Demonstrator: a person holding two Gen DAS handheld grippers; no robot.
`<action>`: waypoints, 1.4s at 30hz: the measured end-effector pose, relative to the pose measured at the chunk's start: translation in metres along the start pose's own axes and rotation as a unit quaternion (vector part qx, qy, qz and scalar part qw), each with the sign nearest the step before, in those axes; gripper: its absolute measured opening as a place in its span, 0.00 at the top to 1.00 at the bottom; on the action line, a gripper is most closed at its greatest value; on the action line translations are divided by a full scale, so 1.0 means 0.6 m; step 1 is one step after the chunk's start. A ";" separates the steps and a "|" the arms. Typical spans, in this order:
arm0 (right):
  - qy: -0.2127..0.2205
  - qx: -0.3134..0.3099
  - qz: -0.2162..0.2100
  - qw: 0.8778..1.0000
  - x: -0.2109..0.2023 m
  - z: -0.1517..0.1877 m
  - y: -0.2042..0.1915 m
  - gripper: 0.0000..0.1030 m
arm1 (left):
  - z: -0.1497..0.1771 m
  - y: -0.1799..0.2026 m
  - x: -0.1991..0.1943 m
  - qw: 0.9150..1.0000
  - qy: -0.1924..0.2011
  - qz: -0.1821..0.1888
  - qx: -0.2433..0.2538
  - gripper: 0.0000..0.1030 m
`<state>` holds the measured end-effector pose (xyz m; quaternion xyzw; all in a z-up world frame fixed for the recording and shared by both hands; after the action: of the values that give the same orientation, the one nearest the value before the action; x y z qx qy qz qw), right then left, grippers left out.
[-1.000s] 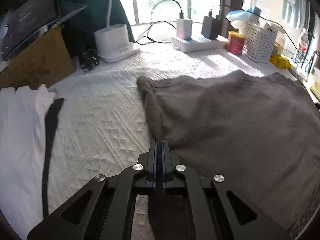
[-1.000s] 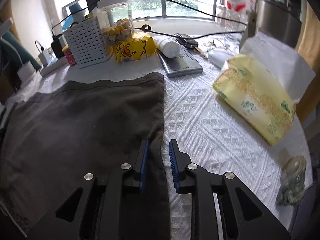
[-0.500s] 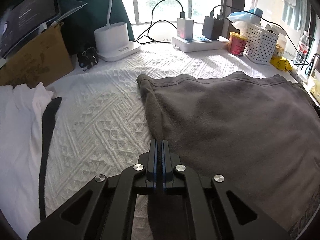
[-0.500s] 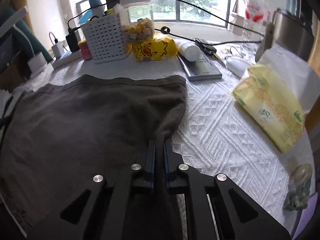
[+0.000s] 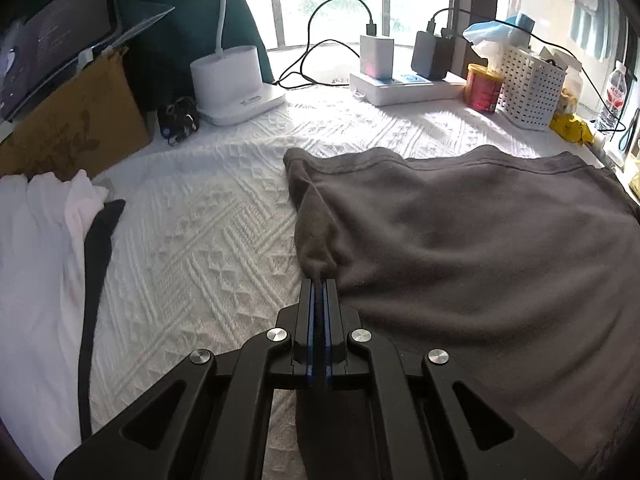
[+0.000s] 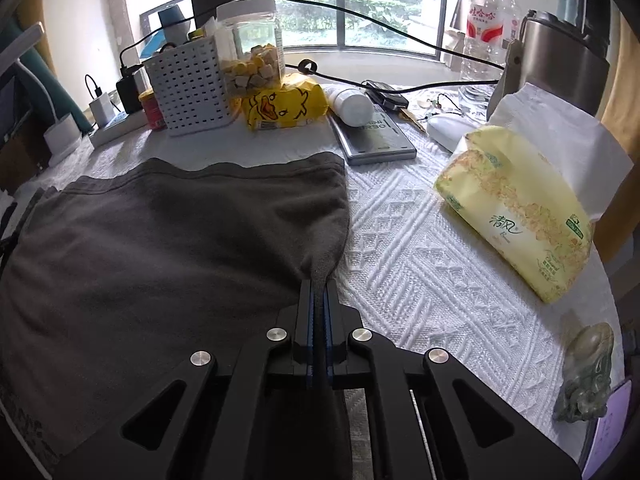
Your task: Fold small clothes
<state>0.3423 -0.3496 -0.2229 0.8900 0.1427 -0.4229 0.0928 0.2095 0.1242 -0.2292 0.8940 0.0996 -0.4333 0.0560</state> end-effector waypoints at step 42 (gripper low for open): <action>0.026 -0.009 0.068 0.997 -0.069 0.040 0.026 0.47 | 0.037 -0.023 -0.068 0.996 -0.007 -0.087 -0.033 0.68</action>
<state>0.3052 -0.3783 -0.2050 0.9074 0.0879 -0.3913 0.1259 0.1649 0.1284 -0.2109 0.8764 0.1906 -0.4395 0.0485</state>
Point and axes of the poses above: each gripper's, at about its wrist camera, not at the fingertips, and x roughly the way its jaws point, y to its right, z to its underside, the point moved 10 cm from there along x, roughly the way its jaws point, and after that the axes turned 6 degrees about -x, right-handed, at the moved point
